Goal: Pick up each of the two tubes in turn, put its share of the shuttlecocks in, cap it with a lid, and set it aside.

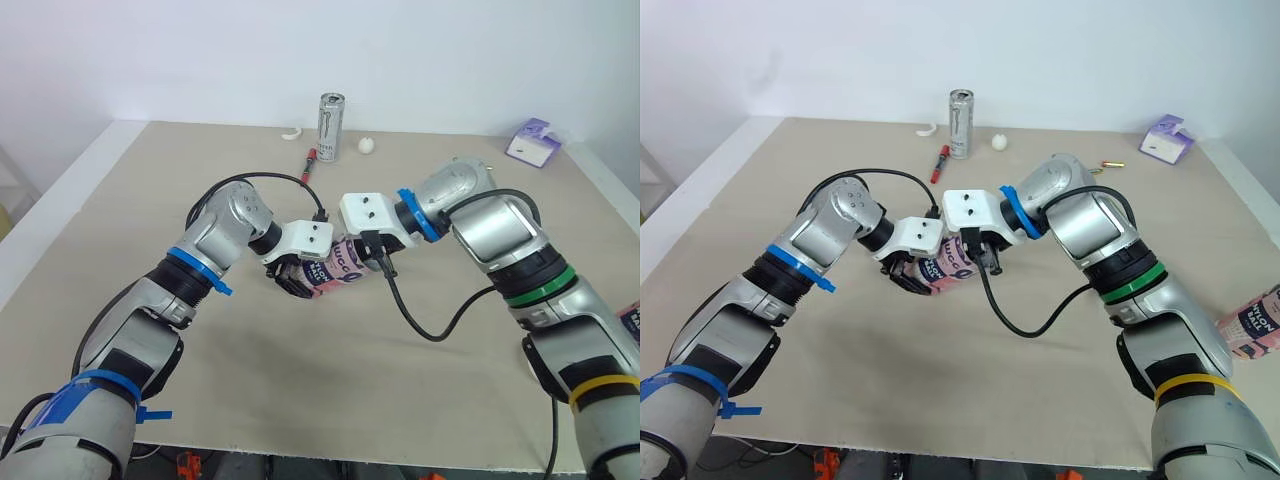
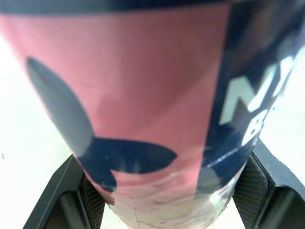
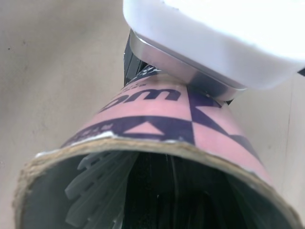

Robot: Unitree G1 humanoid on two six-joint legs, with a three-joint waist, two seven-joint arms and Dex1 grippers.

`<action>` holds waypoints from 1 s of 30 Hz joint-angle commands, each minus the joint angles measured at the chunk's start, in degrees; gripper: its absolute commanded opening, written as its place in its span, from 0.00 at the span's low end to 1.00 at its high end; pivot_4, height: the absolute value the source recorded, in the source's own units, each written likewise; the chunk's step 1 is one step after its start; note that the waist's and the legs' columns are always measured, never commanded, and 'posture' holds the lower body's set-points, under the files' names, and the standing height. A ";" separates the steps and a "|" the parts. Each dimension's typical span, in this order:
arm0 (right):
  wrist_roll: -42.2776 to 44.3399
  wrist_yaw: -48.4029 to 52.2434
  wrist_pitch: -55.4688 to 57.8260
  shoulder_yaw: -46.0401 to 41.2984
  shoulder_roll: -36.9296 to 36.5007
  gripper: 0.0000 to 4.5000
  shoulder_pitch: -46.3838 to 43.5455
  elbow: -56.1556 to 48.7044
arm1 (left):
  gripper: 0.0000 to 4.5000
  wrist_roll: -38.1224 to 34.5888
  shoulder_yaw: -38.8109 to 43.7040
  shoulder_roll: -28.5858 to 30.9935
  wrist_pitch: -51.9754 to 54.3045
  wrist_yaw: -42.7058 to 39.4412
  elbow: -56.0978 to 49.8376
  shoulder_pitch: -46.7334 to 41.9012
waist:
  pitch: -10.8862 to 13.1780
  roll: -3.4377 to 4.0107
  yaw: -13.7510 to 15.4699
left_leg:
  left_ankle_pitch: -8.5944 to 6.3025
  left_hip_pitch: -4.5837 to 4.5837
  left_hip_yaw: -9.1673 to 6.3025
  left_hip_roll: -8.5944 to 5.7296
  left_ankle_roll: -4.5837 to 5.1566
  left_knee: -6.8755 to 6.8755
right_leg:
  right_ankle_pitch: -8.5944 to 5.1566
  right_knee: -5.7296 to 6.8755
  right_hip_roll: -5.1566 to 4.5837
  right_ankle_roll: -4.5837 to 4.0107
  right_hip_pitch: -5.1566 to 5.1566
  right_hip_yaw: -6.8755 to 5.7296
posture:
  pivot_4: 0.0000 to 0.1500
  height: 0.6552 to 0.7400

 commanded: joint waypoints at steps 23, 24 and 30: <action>22.33 -7.83 23.59 -38.57 -16.08 0.00 20.02 -25.01 | 0.69 -2.45 1.66 -0.89 -1.71 1.29 0.04 1.44 | 0.02 -0.02 0.42 | -0.08 -0.29 -0.13 -0.25 -0.01 0.08 | -0.09 0.09 -0.27 -0.09 -0.12 -0.08 | 1.00 1.00; 23.30 -9.28 24.51 -41.06 -16.29 0.00 22.39 -26.20 | 0.69 -3.40 2.55 -1.20 -1.87 1.55 -0.09 1.85 | 0.02 -0.02 0.43 | -0.08 -0.28 -0.11 -0.25 -0.01 0.12 | -0.09 0.09 -0.27 -0.09 -0.12 -0.06 | 1.00 1.00; 25.68 -14.23 26.15 -51.55 -18.65 0.00 37.88 -32.02 | 0.69 -13.61 10.74 -6.08 0.83 4.66 -4.22 7.25 | 0.04 -0.05 0.38 | -0.08 -0.35 -0.11 -0.26 -0.01 0.15 | -0.07 0.08 -0.28 -0.05 -0.14 -0.05 | 1.00 1.00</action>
